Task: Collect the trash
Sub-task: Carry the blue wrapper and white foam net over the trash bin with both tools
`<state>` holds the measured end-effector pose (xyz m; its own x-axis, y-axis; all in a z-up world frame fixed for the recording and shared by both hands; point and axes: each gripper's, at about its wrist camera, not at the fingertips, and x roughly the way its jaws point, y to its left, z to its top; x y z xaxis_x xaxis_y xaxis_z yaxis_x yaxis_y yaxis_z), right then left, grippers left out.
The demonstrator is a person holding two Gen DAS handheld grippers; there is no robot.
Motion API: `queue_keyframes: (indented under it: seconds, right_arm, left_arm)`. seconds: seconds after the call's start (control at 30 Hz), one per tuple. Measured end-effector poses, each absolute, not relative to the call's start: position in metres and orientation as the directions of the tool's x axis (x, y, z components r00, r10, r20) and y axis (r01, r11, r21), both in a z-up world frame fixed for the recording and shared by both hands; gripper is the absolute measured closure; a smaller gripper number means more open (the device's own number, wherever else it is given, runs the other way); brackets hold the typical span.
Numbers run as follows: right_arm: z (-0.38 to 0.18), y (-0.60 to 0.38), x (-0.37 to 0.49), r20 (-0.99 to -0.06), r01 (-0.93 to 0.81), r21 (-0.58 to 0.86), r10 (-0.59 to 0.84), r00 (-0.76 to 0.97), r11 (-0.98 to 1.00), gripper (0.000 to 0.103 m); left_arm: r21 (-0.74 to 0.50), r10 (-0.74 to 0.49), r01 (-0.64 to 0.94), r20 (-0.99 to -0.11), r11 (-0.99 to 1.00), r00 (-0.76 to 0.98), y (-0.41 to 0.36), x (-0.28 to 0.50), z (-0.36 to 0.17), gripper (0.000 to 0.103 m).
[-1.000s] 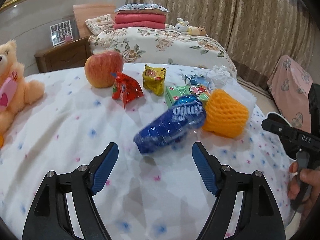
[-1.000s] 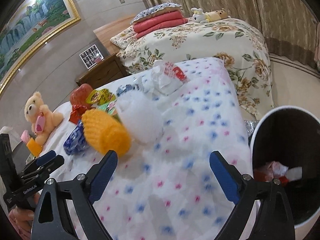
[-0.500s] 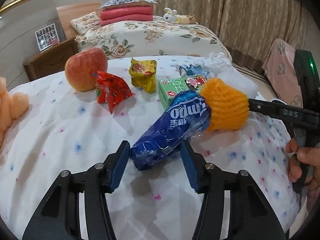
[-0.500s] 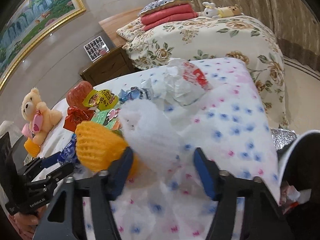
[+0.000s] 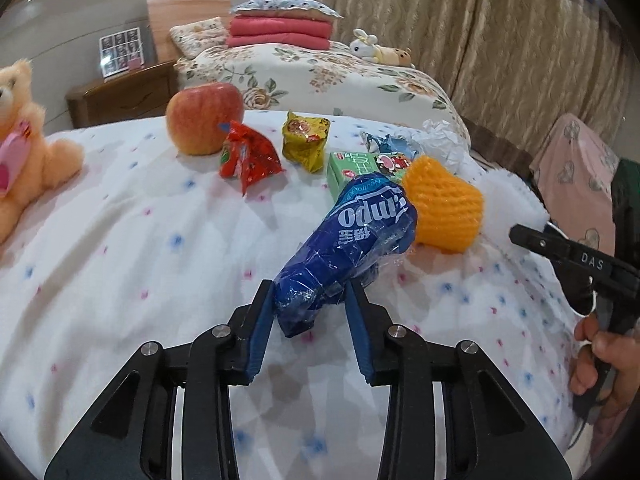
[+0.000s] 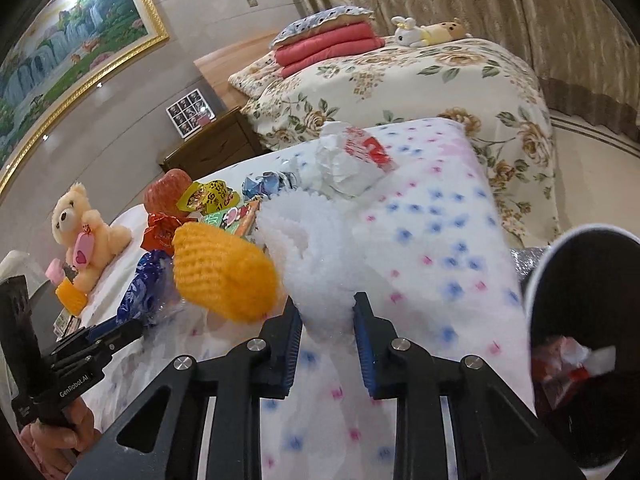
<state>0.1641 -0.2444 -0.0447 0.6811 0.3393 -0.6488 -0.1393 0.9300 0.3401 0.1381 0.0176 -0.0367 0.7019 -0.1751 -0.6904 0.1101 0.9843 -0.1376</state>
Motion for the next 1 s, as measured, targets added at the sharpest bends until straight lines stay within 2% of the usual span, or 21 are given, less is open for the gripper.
queue_keyframes:
  seconds: [0.3,1.0]
  right_arm:
    - [-0.042,-0.267,0.127,-0.628,-0.102,0.376,0.334,0.703,0.921,0.078]
    - [-0.039,-0.336,0.074,-0.609,0.019,0.41,0.258,0.75,0.912,0.078]
  left_arm:
    - [-0.17,-0.238,0.166,-0.692,0.971,0.682,-0.003,0.11,-0.034,0.069]
    - [-0.135,-0.346,0.355,-0.684,0.925,0.643,-0.103,0.101,-0.022,0.069]
